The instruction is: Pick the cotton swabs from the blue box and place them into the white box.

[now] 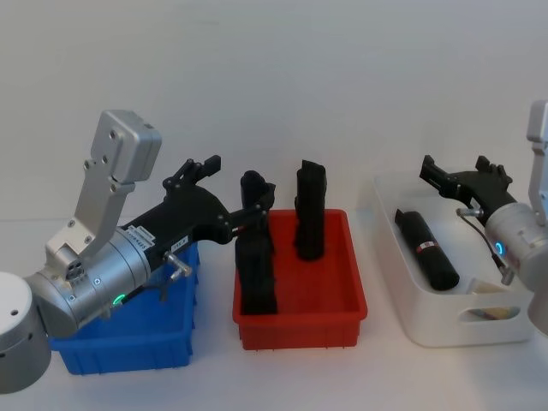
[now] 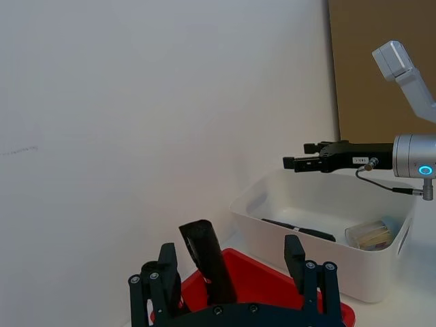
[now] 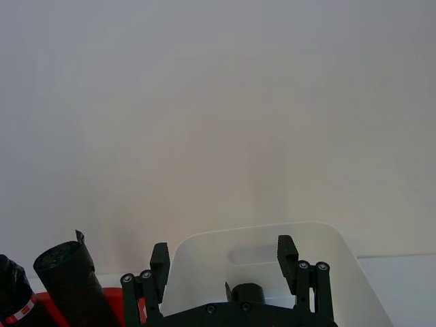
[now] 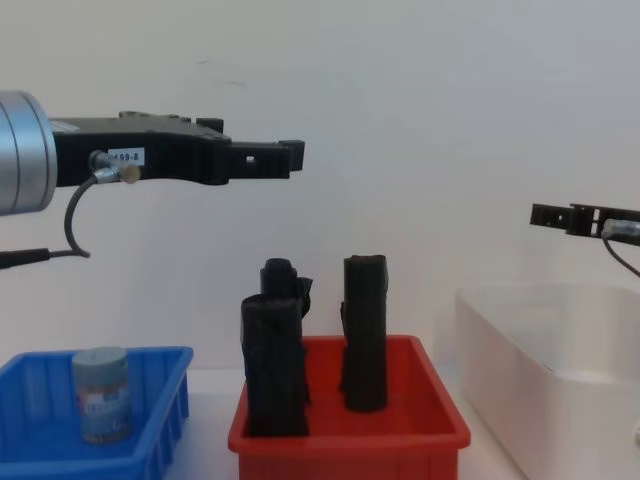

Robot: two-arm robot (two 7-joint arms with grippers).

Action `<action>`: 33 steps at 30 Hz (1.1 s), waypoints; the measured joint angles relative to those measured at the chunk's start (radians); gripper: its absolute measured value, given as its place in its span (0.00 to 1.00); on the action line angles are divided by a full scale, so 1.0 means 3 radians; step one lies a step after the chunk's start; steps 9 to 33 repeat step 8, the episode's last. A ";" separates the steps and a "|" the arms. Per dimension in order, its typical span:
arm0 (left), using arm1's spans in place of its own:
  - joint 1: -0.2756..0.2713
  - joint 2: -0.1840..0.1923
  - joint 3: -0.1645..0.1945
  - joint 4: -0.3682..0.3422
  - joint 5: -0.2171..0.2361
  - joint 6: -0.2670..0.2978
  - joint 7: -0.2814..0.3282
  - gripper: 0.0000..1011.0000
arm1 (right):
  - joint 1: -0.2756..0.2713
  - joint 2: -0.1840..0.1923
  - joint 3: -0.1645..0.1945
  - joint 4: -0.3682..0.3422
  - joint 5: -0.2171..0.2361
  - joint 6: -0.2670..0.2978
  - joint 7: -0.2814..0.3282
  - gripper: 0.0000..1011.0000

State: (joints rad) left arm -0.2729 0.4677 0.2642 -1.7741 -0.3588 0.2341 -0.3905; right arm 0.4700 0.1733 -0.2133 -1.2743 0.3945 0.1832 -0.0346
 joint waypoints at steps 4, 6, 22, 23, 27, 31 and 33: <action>0.0000 0.0000 0.0000 0.0000 0.0000 0.0000 0.0000 0.99 | 0.0001 0.0000 0.0000 0.0000 0.0000 0.0000 0.0001 0.99; 0.0000 0.0000 0.0000 0.0000 0.0000 0.0000 0.0000 0.99 | 0.0001 0.0000 0.0000 0.0000 0.0000 0.0000 0.0002 0.99; 0.0000 0.0000 0.0000 0.0000 0.0000 0.0000 0.0000 0.99 | 0.0001 0.0000 0.0000 0.0000 0.0000 0.0000 0.0003 0.99; 0.0000 0.0000 0.0000 0.0000 0.0000 0.0000 0.0000 0.99 | 0.0001 0.0000 0.0000 0.0000 0.0000 0.0000 0.0003 0.99; 0.0000 0.0000 0.0000 0.0000 0.0000 0.0000 0.0000 0.99 | 0.0001 0.0000 0.0000 0.0000 0.0000 0.0000 0.0003 0.99; 0.0000 0.0000 0.0000 0.0000 0.0000 0.0000 0.0000 0.99 | 0.0001 0.0000 0.0000 0.0000 0.0000 0.0000 0.0003 0.99; 0.0000 0.0000 0.0000 0.0000 0.0000 0.0000 0.0000 0.99 | 0.0001 0.0000 0.0000 0.0000 0.0000 0.0000 0.0003 0.99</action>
